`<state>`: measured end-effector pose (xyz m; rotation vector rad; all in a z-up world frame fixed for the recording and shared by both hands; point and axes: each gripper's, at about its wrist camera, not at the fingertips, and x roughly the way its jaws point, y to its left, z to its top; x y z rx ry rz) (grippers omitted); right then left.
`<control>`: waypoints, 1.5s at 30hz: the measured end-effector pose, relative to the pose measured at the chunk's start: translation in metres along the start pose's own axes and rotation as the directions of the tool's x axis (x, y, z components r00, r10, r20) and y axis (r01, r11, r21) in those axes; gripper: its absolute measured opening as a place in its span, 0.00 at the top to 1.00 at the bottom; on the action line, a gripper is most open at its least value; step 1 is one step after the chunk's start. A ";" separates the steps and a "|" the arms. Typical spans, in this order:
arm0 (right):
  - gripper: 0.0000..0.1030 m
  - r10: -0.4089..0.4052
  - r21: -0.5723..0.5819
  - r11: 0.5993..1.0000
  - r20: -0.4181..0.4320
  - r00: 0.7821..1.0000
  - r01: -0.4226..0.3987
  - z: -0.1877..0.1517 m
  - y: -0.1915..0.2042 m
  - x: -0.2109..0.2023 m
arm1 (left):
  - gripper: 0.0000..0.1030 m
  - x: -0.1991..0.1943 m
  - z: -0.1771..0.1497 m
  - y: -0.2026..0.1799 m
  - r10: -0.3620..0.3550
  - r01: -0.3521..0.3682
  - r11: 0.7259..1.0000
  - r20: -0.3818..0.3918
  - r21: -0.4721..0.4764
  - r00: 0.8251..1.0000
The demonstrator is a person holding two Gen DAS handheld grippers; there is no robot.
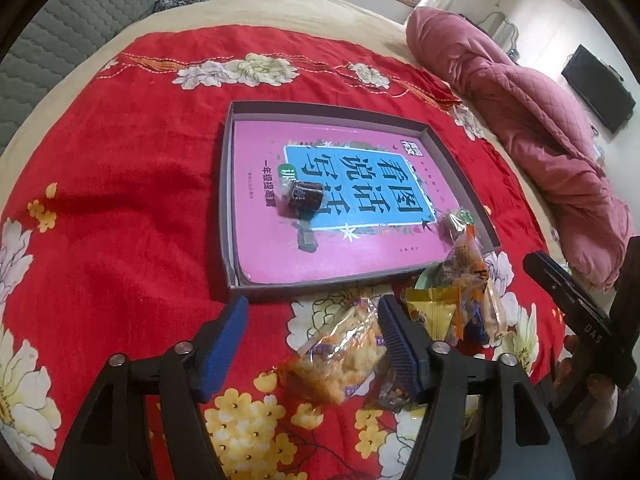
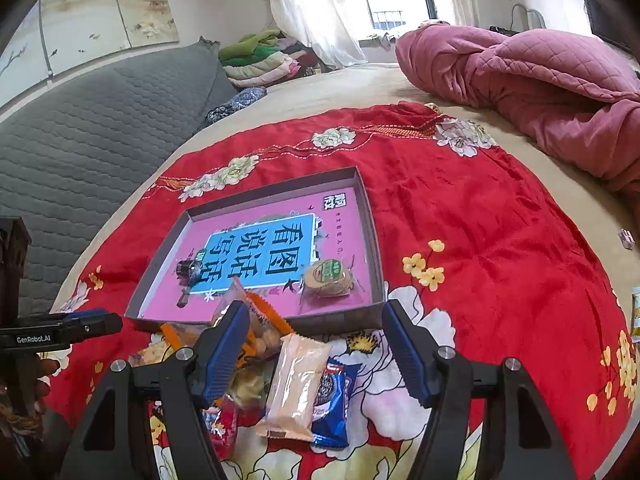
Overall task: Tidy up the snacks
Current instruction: 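Move the left gripper back to the clear puffed-snack bag while the right gripper returns to the pile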
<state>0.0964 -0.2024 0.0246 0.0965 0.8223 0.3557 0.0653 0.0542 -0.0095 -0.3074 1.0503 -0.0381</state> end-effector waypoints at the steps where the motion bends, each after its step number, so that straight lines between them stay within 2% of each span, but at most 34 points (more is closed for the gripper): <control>1: 0.34 0.000 -0.004 1.000 -0.005 1.000 0.000 -0.001 0.001 0.000 | 0.29 0.000 -0.001 0.000 -0.003 0.003 1.000 0.000 0.003 1.000; 15: 0.34 -0.009 -0.033 0.999 -0.098 0.995 0.006 -0.022 0.015 0.004 | 0.29 0.006 -0.014 -0.016 -0.025 0.030 0.995 -0.054 0.092 0.998; 22: 0.34 -0.010 -0.039 0.999 -0.102 0.995 0.006 -0.024 0.014 0.002 | 0.29 0.014 -0.021 -0.023 -0.022 0.034 0.990 -0.091 0.137 0.996; 45: 0.34 -0.027 -0.050 0.999 -0.152 0.988 0.019 -0.033 0.016 0.012 | 0.29 0.031 -0.031 -0.030 0.014 0.019 0.970 -0.131 0.244 0.991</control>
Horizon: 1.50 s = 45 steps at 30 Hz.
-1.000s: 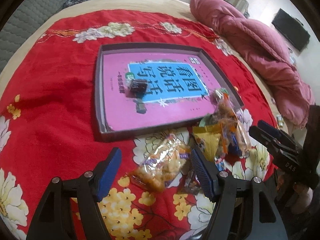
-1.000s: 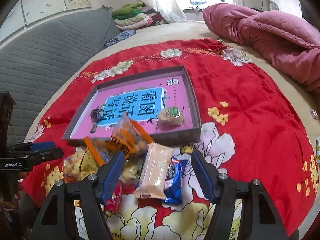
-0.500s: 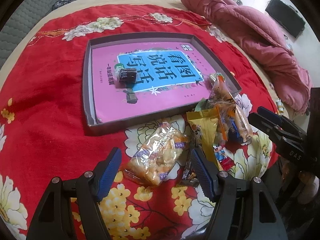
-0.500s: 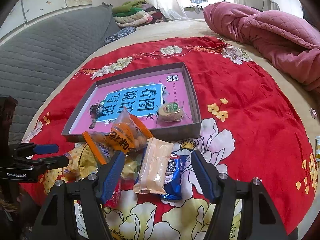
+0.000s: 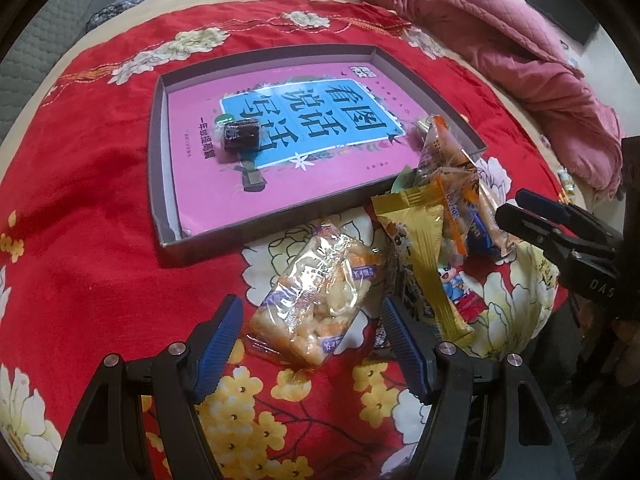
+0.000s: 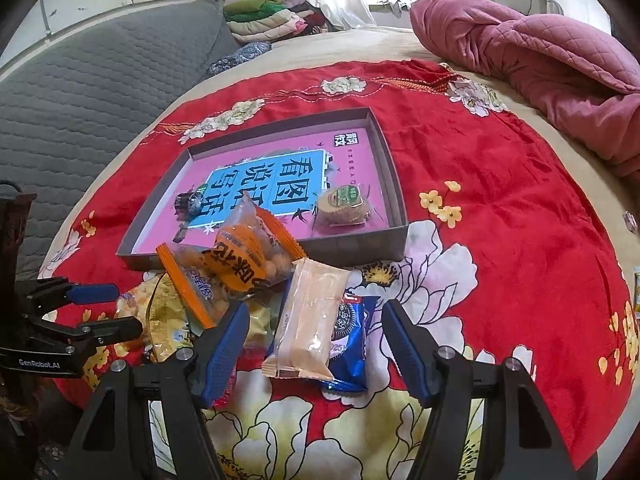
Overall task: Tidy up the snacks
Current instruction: 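Move the left gripper back to the clear puffed-snack bag while the right gripper returns to the pile, then grasp the clear puffed-snack bag with the left gripper while the right gripper grasps the pale wrapped bar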
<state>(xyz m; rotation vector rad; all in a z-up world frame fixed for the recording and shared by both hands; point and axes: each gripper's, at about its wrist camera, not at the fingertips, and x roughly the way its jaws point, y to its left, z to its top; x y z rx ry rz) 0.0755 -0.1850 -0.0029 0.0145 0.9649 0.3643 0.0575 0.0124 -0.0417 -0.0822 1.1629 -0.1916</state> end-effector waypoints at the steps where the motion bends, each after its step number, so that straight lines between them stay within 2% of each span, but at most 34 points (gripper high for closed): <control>1: 0.34 0.001 -0.001 1.000 -0.001 1.000 -0.001 0.000 0.000 0.000 | 0.29 0.001 -0.001 0.000 0.002 -0.002 1.000 -0.002 0.001 1.000; 10: 0.35 -0.007 -0.005 1.000 -0.012 1.000 0.007 -0.002 0.001 0.006 | 0.29 0.014 -0.004 0.000 0.033 -0.032 0.999 -0.012 0.017 0.999; 18: 0.44 -0.011 -0.032 0.999 -0.017 1.000 0.011 -0.003 0.005 0.012 | 0.29 0.018 -0.003 0.004 0.029 -0.029 1.000 -0.009 0.005 1.000; 21: 0.52 -0.014 -0.049 0.999 -0.016 1.000 0.014 -0.004 0.008 0.014 | 0.29 0.019 -0.002 0.005 0.019 -0.019 1.000 -0.006 -0.004 1.000; 26: 0.58 -0.027 -0.064 0.998 -0.032 0.999 0.025 -0.007 0.010 0.019 | 0.29 0.023 -0.002 0.006 0.008 -0.008 1.000 -0.005 -0.007 1.000; 34: 0.69 -0.002 -0.086 0.996 -0.023 1.000 0.000 -0.005 0.013 0.019 | 0.29 0.028 -0.002 0.008 -0.017 0.017 1.000 0.006 -0.015 1.000; 45: 0.74 0.023 -0.050 0.998 -0.010 1.000 -0.024 -0.004 0.006 0.014 | 0.33 0.028 -0.003 0.009 -0.035 0.036 0.999 0.018 -0.036 0.999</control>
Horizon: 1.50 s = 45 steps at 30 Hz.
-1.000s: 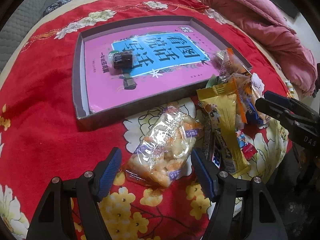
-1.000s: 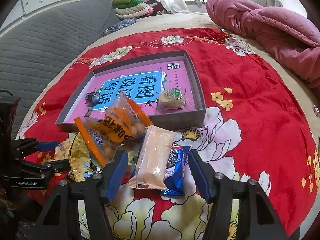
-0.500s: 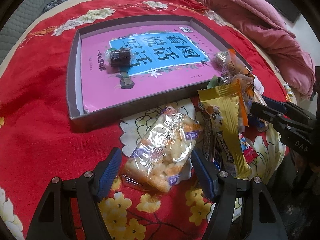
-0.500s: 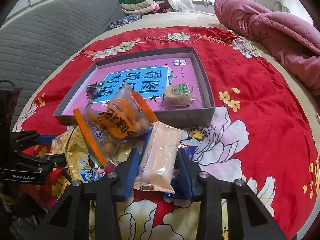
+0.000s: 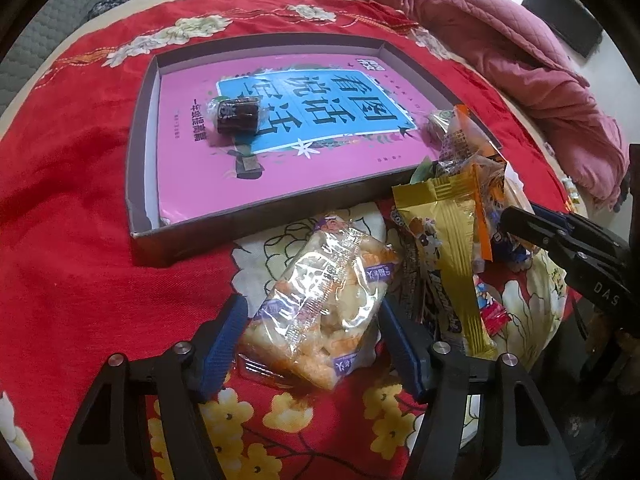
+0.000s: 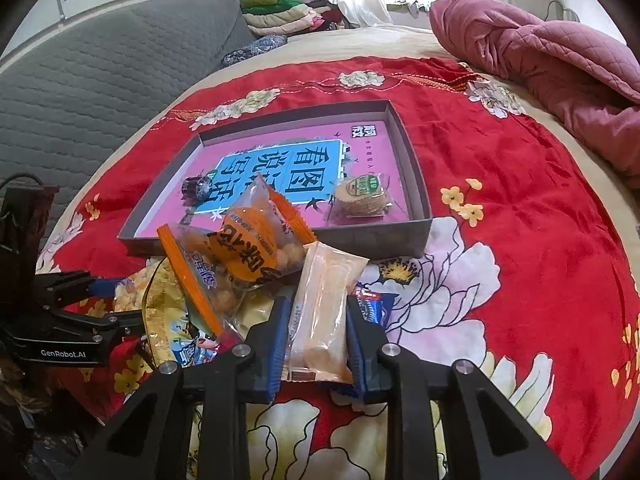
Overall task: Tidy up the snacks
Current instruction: 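Grasp the clear puffed-snack bag with the left gripper while the right gripper grasps the pale wrapped bar, then carry the puffed-snack bag over the tray with the left gripper while the right gripper carries the pale bar there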
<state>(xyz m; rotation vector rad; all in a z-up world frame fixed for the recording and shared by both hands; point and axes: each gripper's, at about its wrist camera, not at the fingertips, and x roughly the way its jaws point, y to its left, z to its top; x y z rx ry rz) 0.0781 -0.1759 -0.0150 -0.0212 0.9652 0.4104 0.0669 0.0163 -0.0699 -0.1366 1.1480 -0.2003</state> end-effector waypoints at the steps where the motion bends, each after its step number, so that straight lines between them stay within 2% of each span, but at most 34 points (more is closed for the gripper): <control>1: 0.76 0.002 0.006 1.000 0.000 1.000 -0.002 0.000 -0.001 0.000 | 0.33 0.000 0.000 0.000 0.000 0.000 1.000 0.000 -0.003 1.000; 12: 0.76 0.023 0.046 0.999 0.030 0.999 -0.025 0.002 -0.011 -0.007 | 0.38 -0.009 0.000 0.003 -0.042 0.043 0.998 0.013 -0.043 0.999; 26: 0.76 0.025 0.060 0.998 0.053 0.998 -0.028 0.004 -0.012 -0.011 | 0.46 -0.026 0.001 0.004 -0.037 0.040 0.997 0.054 -0.063 0.998; 45: 0.76 0.018 0.052 0.998 0.109 0.994 -0.024 0.007 -0.016 -0.024 | 0.48 -0.055 0.004 0.003 -0.005 0.015 0.996 0.113 -0.083 0.994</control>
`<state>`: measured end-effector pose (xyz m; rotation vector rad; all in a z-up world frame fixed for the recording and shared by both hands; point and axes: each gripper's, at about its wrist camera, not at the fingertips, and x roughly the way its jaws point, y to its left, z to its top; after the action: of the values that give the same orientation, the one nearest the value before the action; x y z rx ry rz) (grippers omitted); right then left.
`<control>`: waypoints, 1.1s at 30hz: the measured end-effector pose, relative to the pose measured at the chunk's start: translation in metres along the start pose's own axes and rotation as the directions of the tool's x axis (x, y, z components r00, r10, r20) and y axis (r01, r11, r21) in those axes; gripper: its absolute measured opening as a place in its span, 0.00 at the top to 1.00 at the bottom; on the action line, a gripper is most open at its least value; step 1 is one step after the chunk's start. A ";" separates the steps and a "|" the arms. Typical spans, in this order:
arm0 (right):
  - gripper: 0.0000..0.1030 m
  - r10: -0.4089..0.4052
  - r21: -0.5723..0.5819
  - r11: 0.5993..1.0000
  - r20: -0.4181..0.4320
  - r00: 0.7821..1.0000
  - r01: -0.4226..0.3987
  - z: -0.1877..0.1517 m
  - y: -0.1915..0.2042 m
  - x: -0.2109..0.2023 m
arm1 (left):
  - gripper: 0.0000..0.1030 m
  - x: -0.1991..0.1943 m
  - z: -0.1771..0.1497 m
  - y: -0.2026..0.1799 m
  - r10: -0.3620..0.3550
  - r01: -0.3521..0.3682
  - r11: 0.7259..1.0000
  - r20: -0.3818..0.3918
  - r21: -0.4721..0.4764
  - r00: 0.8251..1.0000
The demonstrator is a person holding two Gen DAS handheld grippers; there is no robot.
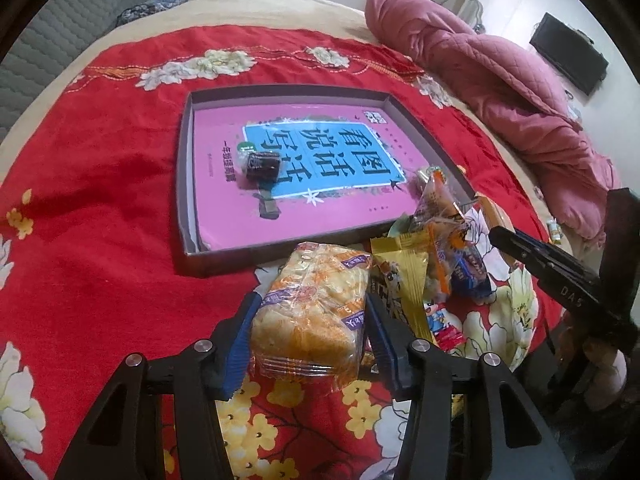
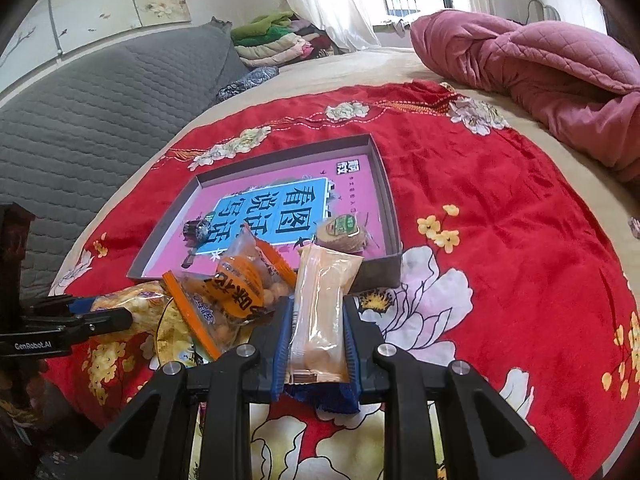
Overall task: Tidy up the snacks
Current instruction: 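Carry the puffed-snack bag over the tray with the left gripper while the right gripper carries the pale bar there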
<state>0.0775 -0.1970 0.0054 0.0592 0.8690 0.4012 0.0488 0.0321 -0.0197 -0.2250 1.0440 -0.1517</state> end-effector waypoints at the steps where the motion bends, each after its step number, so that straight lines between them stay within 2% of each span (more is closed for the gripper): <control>1: 0.76 0.001 -0.005 1.000 0.006 1.000 -0.001 0.000 0.001 -0.001 | 0.48 -0.003 0.001 0.000 -0.001 0.001 1.000 0.008 -0.002 1.000; 21: 0.76 0.003 -0.011 1.000 0.047 0.999 -0.003 0.007 0.000 -0.005 | 0.53 -0.023 0.016 0.004 0.022 -0.017 0.998 0.101 -0.055 0.995; 33: 0.76 0.005 -0.018 1.000 0.067 0.998 -0.003 0.014 0.000 0.000 | 0.54 0.001 0.039 0.016 0.058 -0.048 0.993 0.099 -0.108 0.993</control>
<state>0.0879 -0.1951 0.0148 0.0580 0.7992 0.4084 0.0830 0.0520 -0.0059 -0.2973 0.9567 -0.0365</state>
